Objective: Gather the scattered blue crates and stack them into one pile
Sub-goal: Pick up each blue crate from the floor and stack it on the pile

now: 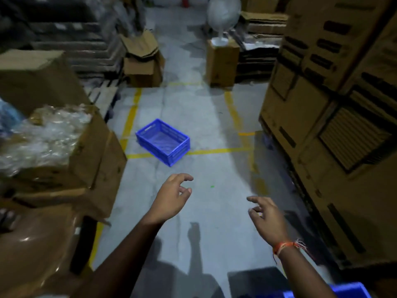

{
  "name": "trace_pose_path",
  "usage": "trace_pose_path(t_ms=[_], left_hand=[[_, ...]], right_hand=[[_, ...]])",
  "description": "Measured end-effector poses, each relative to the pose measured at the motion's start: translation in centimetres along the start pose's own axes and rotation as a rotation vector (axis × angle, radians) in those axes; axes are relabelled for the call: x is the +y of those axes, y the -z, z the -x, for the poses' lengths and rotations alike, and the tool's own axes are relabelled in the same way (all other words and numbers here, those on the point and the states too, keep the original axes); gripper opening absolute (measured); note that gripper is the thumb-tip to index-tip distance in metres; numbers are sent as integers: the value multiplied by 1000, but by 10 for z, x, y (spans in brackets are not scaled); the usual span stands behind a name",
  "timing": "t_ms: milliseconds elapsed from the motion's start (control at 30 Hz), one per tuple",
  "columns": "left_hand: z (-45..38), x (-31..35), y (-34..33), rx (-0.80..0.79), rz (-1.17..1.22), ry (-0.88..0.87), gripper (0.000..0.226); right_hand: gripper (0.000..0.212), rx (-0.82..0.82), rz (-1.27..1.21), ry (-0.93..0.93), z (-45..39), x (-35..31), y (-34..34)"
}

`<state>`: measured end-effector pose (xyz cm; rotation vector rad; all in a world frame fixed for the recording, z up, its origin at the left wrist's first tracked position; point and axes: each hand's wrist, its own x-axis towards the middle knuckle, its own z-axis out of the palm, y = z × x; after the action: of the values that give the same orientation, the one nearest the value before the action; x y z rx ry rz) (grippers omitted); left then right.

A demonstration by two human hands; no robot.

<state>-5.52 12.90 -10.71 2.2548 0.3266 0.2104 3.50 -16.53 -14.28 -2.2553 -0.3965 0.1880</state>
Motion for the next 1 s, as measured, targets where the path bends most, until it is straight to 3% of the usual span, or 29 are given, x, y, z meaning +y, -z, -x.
trace_pose_path(t_ms=[233, 700, 1000], left_hand=[[-36, -53, 27, 127, 45, 173, 30], [-221, -119, 91, 336, -14, 168, 31], [-309, -225, 167, 389, -18, 275, 29]], right_hand=[[35, -171, 1, 61, -96, -29, -48], [39, -368, -55, 241, -356, -91, -129], [37, -459, -41, 283, -481, -167, -238]])
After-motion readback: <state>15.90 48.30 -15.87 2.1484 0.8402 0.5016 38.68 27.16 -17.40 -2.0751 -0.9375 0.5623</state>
